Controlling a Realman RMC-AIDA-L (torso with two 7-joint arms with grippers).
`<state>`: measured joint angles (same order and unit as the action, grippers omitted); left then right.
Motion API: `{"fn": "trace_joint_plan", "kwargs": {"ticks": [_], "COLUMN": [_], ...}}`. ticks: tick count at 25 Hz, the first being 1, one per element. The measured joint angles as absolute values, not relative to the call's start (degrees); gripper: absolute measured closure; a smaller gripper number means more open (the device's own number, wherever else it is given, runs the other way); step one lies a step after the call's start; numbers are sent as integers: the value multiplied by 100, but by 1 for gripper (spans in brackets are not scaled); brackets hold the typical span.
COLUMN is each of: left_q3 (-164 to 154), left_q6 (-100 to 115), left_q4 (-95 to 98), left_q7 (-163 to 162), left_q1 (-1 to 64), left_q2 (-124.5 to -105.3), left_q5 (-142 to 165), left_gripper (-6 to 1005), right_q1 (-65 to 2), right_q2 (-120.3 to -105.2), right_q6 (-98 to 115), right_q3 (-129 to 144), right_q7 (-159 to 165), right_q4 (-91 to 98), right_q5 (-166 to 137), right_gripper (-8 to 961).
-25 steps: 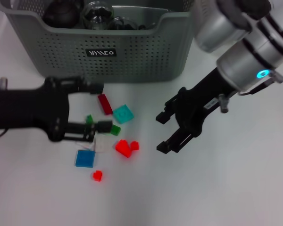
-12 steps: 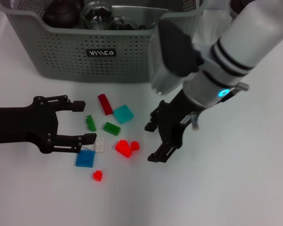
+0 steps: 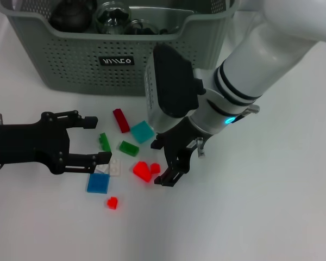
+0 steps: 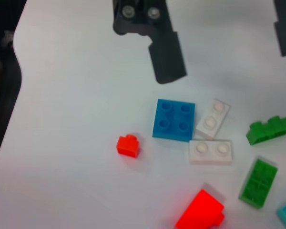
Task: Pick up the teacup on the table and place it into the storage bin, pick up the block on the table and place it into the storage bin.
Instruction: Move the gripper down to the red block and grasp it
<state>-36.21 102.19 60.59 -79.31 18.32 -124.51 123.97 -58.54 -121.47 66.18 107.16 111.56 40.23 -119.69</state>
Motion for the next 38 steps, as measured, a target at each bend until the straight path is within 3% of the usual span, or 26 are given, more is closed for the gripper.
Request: {"fn": "trace_joint_plan", "kwargs": {"ticks": [13, 18, 38], "left_q3": [-3621, -3614, -3523], "left_q6": [10079, 10071, 10112], "left_q4": [6063, 6064, 6055], "left_q7": [-7931, -7928, -7939], "left_q1": [1905, 1924, 1951], "left_q2": [-12435, -12435, -12428], "left_q5": [12407, 12411, 12361], "left_gripper": [140, 140, 140], "right_q1": [-5842, -5819, -5800], "right_q2": [-12164, -12164, -12173], "right_q6": [6237, 6147, 6058], "right_q3": [11024, 11140, 11257], "right_q7": [11174, 11178, 11250], "right_q4": [3938, 3923, 3856], "right_q5": [-11759, -11622, -11611], "right_gripper": [287, 463, 468]}}
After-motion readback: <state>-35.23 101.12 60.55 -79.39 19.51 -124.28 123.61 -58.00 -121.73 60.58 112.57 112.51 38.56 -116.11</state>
